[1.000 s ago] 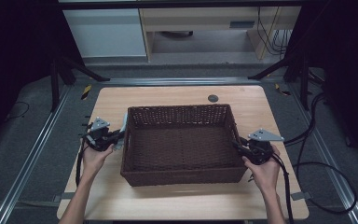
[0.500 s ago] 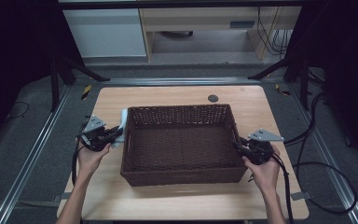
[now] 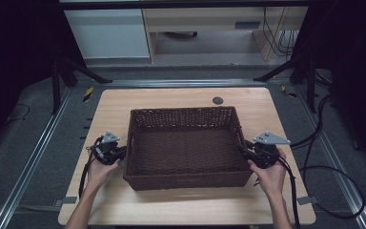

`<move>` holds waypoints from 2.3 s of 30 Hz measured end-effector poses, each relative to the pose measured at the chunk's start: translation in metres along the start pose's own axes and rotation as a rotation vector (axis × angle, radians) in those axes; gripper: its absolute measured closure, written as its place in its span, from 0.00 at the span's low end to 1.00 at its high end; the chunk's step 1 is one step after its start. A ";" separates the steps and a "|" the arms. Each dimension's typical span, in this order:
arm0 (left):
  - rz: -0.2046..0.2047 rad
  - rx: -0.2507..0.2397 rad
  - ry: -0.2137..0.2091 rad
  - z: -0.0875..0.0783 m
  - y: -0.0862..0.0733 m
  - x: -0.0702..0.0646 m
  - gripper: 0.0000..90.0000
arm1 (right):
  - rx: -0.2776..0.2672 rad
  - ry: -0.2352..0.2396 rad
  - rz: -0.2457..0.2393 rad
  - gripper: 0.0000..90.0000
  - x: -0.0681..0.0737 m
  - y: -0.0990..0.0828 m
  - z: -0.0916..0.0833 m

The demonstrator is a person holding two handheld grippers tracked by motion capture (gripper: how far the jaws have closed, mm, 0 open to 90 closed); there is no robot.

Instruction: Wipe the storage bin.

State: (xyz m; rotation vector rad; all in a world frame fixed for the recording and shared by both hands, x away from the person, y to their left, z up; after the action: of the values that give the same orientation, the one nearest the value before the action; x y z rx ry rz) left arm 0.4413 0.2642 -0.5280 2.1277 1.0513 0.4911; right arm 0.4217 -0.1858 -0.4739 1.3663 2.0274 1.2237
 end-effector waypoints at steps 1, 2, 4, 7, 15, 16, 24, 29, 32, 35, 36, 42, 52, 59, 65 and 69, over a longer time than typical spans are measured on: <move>-0.006 -0.036 -0.002 -0.008 0.004 0.000 0.89 | 0.000 -0.001 -0.001 0.77 0.000 0.000 0.000; -0.006 -0.036 -0.002 -0.008 0.004 0.000 0.89 | 0.000 -0.001 -0.001 0.77 0.000 0.000 0.000; -0.013 -0.074 -0.002 -0.018 0.009 0.001 0.89 | 0.001 -0.001 -0.001 0.77 0.000 0.000 0.000; 0.008 -0.134 0.001 -0.035 0.019 -0.003 0.89 | 0.001 -0.002 -0.002 0.77 0.000 0.000 0.000; 0.048 -0.243 0.017 -0.067 0.037 -0.010 0.89 | 0.002 -0.001 -0.001 0.77 0.000 0.000 0.000; 0.047 -0.249 0.016 -0.069 0.037 -0.009 0.89 | 0.002 -0.002 -0.002 0.77 0.000 0.000 0.000; 0.025 -0.178 -0.014 -0.053 0.017 -0.011 0.89 | 0.001 -0.002 -0.002 0.77 0.000 0.000 0.000; 0.028 -0.082 -0.034 -0.037 -0.006 -0.020 0.89 | 0.001 -0.002 -0.001 0.77 0.000 0.000 0.000; 0.038 -0.019 -0.039 -0.030 -0.018 -0.023 0.89 | 0.001 -0.003 -0.001 0.77 0.000 0.000 0.000; 0.038 -0.009 -0.044 -0.028 -0.020 -0.025 0.89 | 0.001 -0.004 -0.001 0.77 0.000 0.000 0.000; 0.035 -0.016 -0.048 -0.029 -0.019 -0.025 0.89 | 0.001 -0.006 -0.002 0.77 0.000 0.000 0.000; 0.012 -0.150 -0.046 -0.054 0.002 -0.022 0.89 | -0.004 -0.005 0.003 0.77 -0.001 0.000 0.000; 0.045 -0.256 -0.034 -0.086 0.017 -0.024 0.89 | -0.007 -0.006 0.004 0.77 -0.001 0.000 0.000; 0.052 -0.164 -0.055 -0.066 0.001 -0.033 0.89 | -0.009 -0.020 0.000 0.77 -0.001 0.001 0.000; 0.074 -0.051 -0.074 -0.043 -0.015 -0.039 0.90 | -0.012 -0.043 -0.008 0.77 -0.005 0.002 0.000; 0.076 -0.030 -0.088 -0.038 -0.017 -0.040 0.89 | -0.018 -0.045 0.008 0.77 -0.009 0.002 0.000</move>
State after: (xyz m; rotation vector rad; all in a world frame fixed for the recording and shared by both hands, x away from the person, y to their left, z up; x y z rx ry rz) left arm 0.3849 0.2554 -0.5155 2.1484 0.9112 0.4427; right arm 0.4269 -0.1930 -0.4734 1.3824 1.9775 1.2002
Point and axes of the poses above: each handheld gripper's, and its own axes: z roughly forward along the jaws, y roughly out of its top, x roughly to its left, the point moved 7 cm from there along z, roughly forward along the jaws, and after that the axes turned 7 degrees about z, right-handed, at the moved point
